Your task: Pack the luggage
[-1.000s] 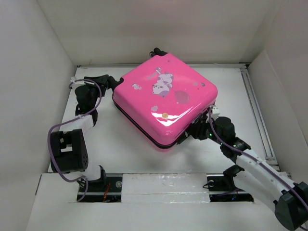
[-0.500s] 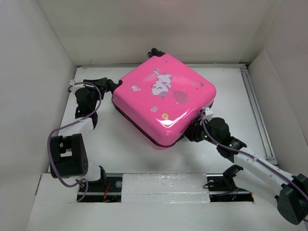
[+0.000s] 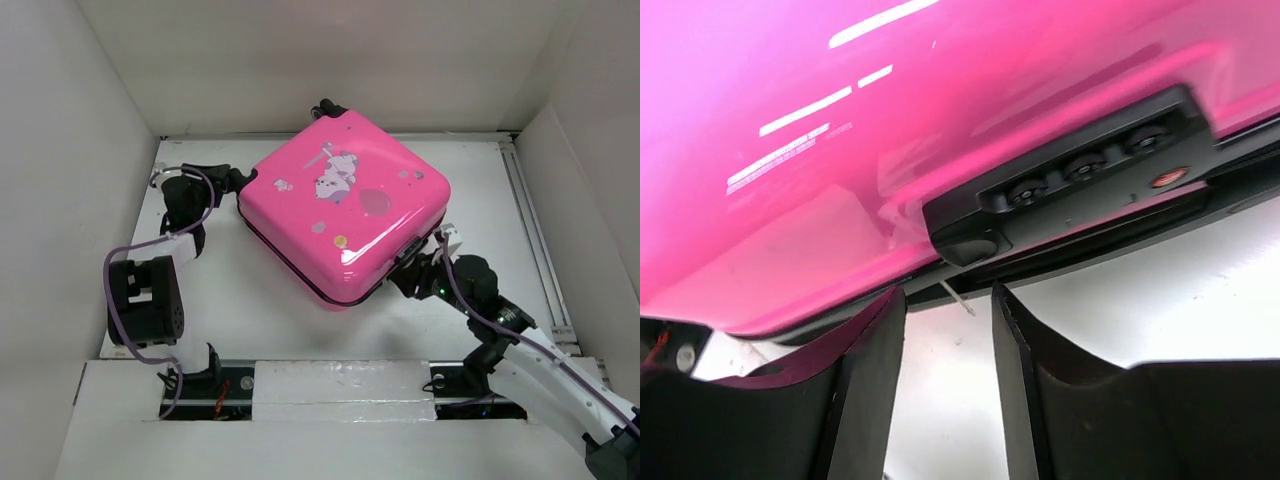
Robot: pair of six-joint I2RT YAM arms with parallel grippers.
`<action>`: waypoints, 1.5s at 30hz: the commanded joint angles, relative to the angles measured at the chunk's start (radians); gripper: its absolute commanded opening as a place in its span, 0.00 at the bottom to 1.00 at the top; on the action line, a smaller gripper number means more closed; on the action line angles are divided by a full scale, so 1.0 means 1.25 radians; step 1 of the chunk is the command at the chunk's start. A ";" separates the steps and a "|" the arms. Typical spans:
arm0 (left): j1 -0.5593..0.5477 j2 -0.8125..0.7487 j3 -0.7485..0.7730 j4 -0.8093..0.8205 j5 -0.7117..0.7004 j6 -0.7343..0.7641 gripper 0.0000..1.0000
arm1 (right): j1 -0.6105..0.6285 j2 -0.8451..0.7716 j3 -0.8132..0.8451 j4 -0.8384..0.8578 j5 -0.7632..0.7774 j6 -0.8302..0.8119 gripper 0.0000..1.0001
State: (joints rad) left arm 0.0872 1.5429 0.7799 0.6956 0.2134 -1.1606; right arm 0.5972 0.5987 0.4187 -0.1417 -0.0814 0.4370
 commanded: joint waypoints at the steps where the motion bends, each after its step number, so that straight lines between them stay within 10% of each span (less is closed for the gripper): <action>1: -0.027 -0.002 0.064 0.068 0.120 -0.008 0.00 | 0.007 0.034 0.010 0.031 -0.049 -0.030 0.46; 18: -0.027 0.040 0.134 -0.001 0.097 0.029 0.00 | 0.007 0.207 0.000 0.215 -0.113 -0.062 0.51; 25: -0.019 0.062 0.134 -0.001 0.081 0.044 0.00 | 0.007 0.282 0.009 0.235 -0.164 -0.062 0.34; 29: -0.019 0.070 0.127 -0.001 0.081 0.044 0.00 | 0.014 0.248 -0.020 0.235 -0.184 -0.044 0.00; 39: -0.019 0.070 0.071 0.039 0.064 0.036 0.00 | 0.114 0.250 -0.018 0.308 -0.305 0.010 0.00; 45: -0.019 0.006 0.001 0.058 0.006 0.028 0.00 | 0.013 0.289 0.124 0.332 -0.351 -0.023 0.00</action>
State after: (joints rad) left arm 0.0868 1.6337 0.8330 0.7433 0.1802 -1.1267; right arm 0.6701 0.9516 0.4213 0.1345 -0.4473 0.4141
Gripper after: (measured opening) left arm 0.487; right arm 0.012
